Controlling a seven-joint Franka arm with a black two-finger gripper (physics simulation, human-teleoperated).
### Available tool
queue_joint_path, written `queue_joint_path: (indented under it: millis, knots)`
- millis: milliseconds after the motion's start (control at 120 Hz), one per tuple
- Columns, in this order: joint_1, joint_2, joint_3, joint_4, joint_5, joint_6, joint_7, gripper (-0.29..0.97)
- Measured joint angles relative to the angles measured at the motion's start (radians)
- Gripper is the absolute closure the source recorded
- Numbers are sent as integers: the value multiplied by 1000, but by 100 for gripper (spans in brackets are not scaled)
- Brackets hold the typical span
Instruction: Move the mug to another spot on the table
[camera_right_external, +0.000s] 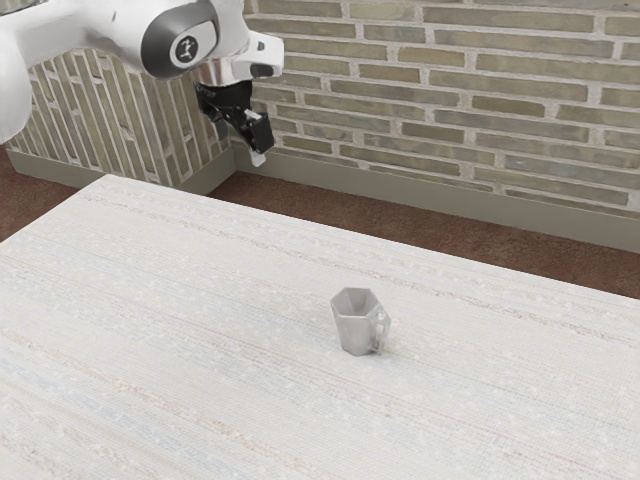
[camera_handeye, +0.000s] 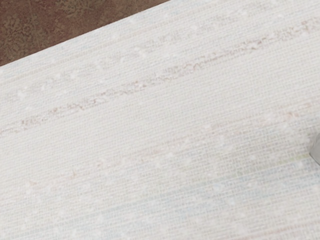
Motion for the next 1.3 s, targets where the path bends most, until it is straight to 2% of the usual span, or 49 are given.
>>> queue_joint_path:
  millis: [167, 358, 600, 892, 1008, 1300]
  knots:
    - [-24, 74, -7, -9, 14, 44, 30, 0]
    - [-59, 166, -66, -21, 17, 81, 54, 0]
    - [-91, 241, -122, -33, 22, 65, 104, 0]
    - [-103, 446, -290, 103, 29, 54, 303, 0]
    - [-134, 489, -299, 104, 90, 39, 389, 0]
    - [-143, 535, -306, 95, 183, -21, 587, 0]
